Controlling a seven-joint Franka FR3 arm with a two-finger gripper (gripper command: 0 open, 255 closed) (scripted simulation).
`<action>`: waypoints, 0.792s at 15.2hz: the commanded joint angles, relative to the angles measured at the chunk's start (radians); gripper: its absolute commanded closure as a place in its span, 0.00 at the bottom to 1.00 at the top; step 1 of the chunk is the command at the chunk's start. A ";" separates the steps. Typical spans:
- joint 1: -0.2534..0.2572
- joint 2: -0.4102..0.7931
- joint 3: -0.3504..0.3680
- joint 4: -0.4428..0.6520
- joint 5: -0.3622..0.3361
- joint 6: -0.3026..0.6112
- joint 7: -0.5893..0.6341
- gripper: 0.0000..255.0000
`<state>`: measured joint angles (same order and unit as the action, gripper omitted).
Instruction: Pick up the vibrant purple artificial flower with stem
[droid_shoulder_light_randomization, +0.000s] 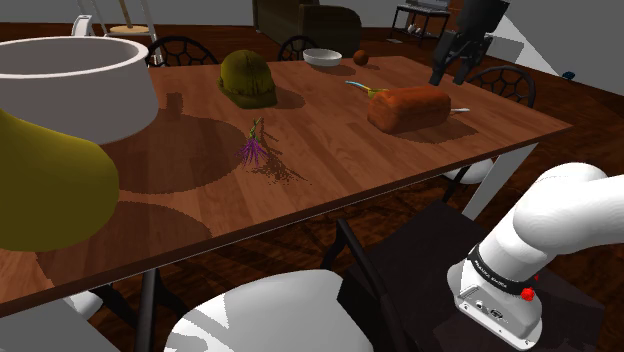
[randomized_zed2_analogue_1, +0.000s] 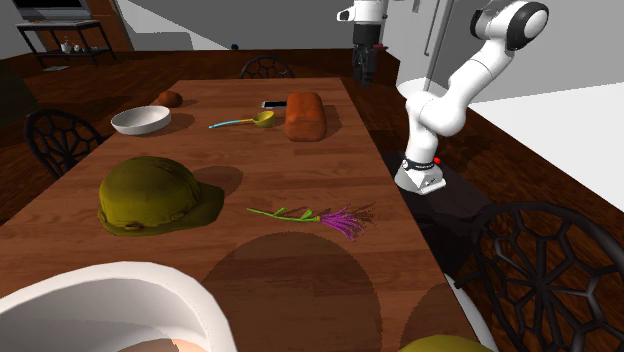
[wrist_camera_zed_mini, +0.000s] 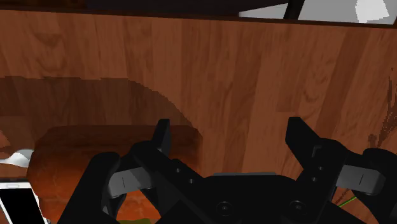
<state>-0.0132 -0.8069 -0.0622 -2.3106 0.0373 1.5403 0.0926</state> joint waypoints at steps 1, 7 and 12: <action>0.000 0.000 0.000 0.000 0.000 0.000 0.000 0.00; 0.027 0.116 0.114 0.007 0.068 0.120 0.137 0.00; 0.043 0.245 0.204 0.050 0.103 0.215 0.249 0.00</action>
<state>0.0250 -0.5817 0.1216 -2.2644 0.1327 1.7375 0.3144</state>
